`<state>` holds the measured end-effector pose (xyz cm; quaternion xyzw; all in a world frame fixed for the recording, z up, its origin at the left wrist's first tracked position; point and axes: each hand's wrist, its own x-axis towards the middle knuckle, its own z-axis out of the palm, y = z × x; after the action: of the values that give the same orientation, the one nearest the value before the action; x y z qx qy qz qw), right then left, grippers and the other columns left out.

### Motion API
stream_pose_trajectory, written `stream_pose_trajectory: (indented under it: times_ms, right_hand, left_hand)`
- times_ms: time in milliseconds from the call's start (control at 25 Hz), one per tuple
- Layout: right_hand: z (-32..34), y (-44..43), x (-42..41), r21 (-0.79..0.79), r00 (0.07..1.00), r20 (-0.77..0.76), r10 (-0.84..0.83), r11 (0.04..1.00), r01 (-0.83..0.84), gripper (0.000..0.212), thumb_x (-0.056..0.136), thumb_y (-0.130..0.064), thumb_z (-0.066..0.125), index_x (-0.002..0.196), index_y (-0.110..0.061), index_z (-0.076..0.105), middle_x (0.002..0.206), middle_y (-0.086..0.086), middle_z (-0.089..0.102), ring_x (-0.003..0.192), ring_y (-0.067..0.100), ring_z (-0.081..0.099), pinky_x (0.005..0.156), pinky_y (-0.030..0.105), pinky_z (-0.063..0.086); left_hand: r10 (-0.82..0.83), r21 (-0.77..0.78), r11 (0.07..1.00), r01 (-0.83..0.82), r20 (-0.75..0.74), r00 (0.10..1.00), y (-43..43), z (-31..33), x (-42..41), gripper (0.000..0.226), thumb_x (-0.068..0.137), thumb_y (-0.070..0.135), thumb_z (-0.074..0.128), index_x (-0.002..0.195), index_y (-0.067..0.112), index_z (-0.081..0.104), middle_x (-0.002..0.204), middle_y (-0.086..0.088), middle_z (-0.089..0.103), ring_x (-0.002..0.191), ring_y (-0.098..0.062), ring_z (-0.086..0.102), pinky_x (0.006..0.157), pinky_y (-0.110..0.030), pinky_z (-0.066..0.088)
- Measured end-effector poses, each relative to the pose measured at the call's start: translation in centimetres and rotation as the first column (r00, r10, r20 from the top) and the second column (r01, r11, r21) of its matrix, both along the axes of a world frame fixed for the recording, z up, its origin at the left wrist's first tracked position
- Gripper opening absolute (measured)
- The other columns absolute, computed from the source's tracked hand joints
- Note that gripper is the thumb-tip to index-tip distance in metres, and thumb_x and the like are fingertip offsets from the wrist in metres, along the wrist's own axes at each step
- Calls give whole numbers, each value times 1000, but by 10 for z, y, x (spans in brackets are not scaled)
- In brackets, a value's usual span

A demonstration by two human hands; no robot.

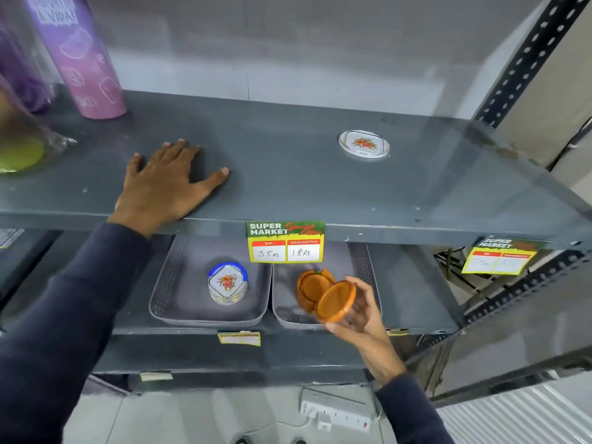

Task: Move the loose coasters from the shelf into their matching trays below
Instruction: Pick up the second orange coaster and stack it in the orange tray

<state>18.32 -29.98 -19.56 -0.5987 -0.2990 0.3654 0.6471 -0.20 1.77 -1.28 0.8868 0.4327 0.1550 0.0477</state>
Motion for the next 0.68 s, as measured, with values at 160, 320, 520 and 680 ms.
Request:
stream_pose_trajectory:
  times_ms: [160, 320, 520, 680]
  right_hand:
    - [-38, 45, 29, -168, 978, 204, -51, 982, 86, 84, 62, 20, 90, 118, -25, 47, 119, -10, 61, 110, 6, 64, 89, 9, 52]
    - [-70, 71, 50, -329, 951, 307, -46, 932, 151, 82, 55, -11, 101, 109, -37, 45, 111, -12, 65, 113, 22, 65, 100, 35, 54]
    - [-90, 82, 52, -426, 915, 403, -2, 885, 189, 88, 59, -20, 101, 120, -40, 41, 123, 2, 67, 117, 25, 62, 104, 41, 51]
    - [-97, 80, 55, -458, 903, 429, -27, 855, 243, 88, 56, -27, 102, 126, -36, 50, 128, 1, 65, 119, 24, 60, 105, 40, 51]
  left_hand:
    - [2, 0, 1000, -2, 1, 1000, 1, 0, 0, 89, 81, 83, 28, 149, 26, 36, 163, 1, 27, 151, -19, 21, 120, -53, 12]
    - [8, -1, 1000, -8, 10, 1000, 3, 0, 0, 89, 81, 83, 29, 148, 26, 37, 162, 1, 28, 150, -19, 23, 120, -52, 14]
    - [11, 3, 1000, -11, 16, 1000, 2, 0, 0, 87, 82, 82, 30, 148, 27, 37, 162, 2, 29, 150, -19, 22, 120, -51, 13]
    - [8, 4, 1000, -8, 16, 1000, 2, 0, 0, 87, 81, 83, 30, 148, 27, 37, 162, 2, 28, 150, -19, 22, 120, -51, 12]
